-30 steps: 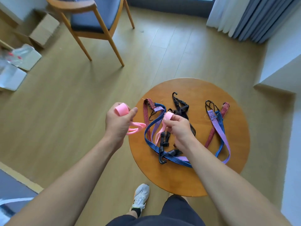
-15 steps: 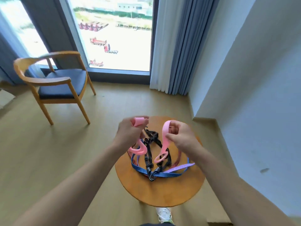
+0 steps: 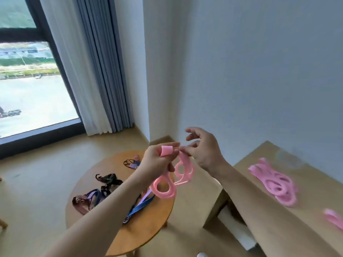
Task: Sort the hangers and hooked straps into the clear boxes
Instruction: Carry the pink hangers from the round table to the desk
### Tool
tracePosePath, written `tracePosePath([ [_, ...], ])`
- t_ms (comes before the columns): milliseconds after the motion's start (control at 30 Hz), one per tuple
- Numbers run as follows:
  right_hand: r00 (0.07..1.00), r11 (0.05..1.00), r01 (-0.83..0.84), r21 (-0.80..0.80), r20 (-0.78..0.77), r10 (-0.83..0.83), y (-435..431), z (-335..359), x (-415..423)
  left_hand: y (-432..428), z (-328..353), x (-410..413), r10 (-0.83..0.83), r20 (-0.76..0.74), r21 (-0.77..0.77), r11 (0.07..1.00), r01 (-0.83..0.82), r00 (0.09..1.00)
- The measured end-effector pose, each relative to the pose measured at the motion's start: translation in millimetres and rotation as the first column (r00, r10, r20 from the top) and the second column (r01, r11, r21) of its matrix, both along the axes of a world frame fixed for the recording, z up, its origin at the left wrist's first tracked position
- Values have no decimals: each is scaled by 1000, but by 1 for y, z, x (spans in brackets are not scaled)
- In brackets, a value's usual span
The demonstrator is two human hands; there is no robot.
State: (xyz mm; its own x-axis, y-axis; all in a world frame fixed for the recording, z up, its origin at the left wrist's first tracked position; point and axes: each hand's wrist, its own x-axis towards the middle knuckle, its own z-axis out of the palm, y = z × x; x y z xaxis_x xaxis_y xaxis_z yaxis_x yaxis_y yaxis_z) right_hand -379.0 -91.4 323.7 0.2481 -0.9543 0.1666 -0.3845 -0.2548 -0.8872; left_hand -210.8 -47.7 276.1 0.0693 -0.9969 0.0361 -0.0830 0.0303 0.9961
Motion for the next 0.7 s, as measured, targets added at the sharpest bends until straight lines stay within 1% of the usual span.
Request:
tracePosePath([
  [167, 977, 976, 210, -64, 40, -207, 5, 6, -74, -22, 12, -70, -235, 15, -30, 971, 236, 972],
  [300, 925, 922, 378, -88, 84, -371, 8, 8, -142, -43, 21, -139, -359, 113, -39, 930, 365, 927],
  [467, 844, 850, 523, -63, 178, -506, 17, -1, -230, -61, 22, -230, -512, 162, 1, 855, 519, 843],
  [533, 827, 845, 535, -26, 221, -517, 23, -7, -270, -64, 19, -269, -526, 179, 29, 847, 530, 831],
  [600, 839, 870, 488, 63, 242, -488, 30, -18, -309, -67, 16, -303, -543, 175, 64, 839, 541, 821],
  [667, 888, 901, 370, 228, 199, -415, 39, -36, -350, -70, 14, -337, -582, 164, 106, 813, 573, 796],
  [700, 918, 906, 288, 311, 178, -353, 46, -47, -369, -70, 13, -352, -604, 158, 120, 797, 592, 781],
])
